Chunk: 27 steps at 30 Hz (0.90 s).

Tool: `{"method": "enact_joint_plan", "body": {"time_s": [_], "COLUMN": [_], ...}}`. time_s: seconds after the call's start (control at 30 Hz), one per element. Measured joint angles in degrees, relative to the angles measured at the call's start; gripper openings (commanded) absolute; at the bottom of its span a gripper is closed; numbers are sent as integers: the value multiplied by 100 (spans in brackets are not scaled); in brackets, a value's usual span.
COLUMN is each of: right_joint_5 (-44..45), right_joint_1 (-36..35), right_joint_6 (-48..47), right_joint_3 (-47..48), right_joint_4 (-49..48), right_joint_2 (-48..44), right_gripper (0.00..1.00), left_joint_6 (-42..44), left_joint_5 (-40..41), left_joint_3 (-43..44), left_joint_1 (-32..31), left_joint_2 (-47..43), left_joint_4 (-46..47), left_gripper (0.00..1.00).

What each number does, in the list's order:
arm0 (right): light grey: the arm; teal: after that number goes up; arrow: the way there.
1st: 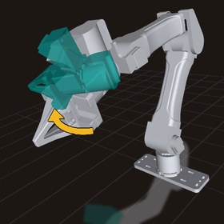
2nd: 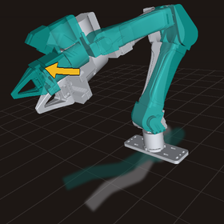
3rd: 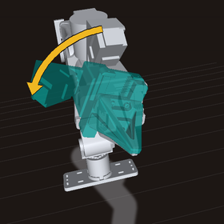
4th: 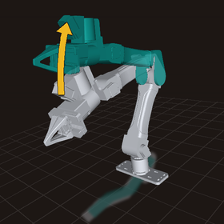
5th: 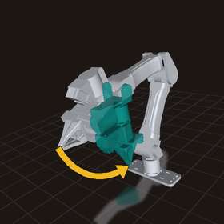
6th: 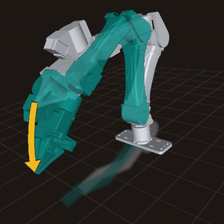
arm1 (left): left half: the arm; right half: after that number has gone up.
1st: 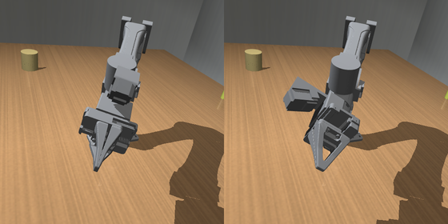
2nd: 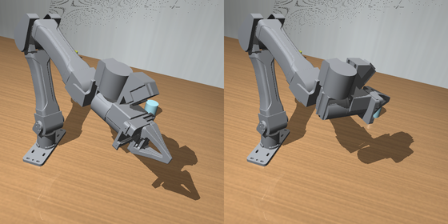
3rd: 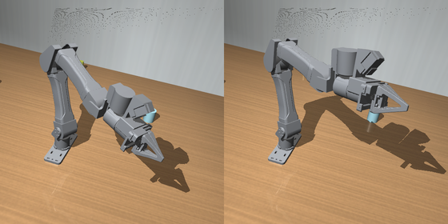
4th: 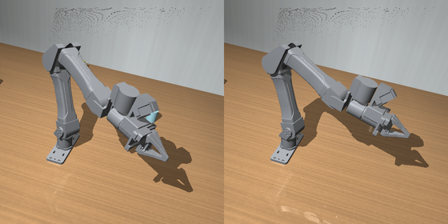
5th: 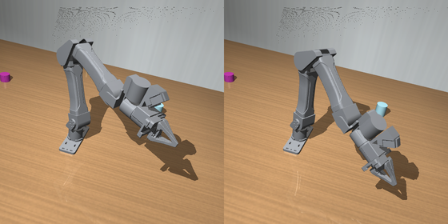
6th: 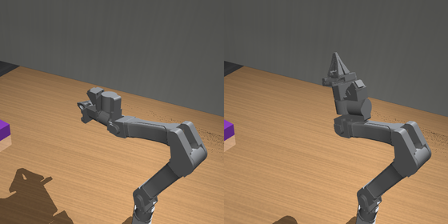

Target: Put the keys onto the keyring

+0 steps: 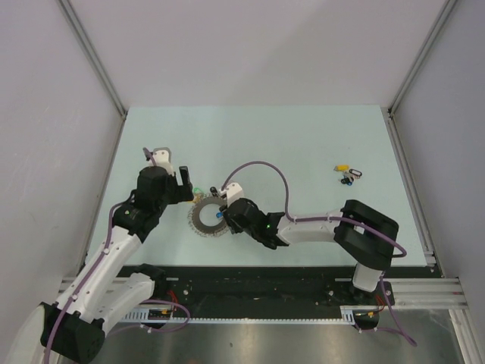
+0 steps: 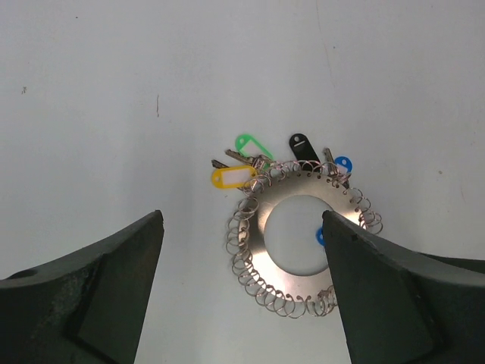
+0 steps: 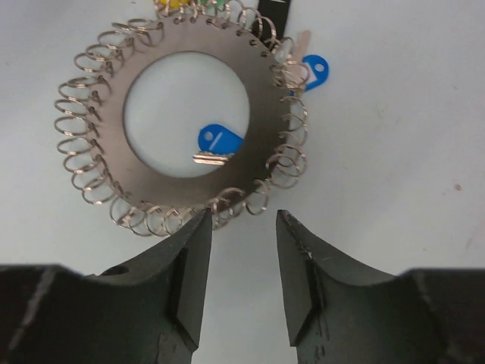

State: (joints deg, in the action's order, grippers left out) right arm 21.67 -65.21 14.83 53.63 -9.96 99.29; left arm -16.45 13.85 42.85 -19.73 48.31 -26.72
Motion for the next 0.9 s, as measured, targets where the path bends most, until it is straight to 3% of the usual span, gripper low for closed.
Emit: {"method": "enact_joint_plan", "body": {"time_s": [0.17, 0.7, 0.9], "right_joint_5": [52, 92, 151], "right_joint_1": [-105, -103, -96], "right_joint_6": [-20, 201, 229], "right_joint_3": [433, 695, 704], "right_joint_4": [-63, 170, 348], "right_joint_2": [437, 942, 942], "right_gripper": [31, 29, 13], "left_joint_6": [2, 7, 9], "left_joint_5": [66, 105, 105], "left_joint_3": [0, 0, 0], "left_joint_1": [0, 0, 0], "left_joint_2": [4, 7, 9], "left_joint_4": [-4, -44, -46], "left_gripper": [90, 91, 91]}}
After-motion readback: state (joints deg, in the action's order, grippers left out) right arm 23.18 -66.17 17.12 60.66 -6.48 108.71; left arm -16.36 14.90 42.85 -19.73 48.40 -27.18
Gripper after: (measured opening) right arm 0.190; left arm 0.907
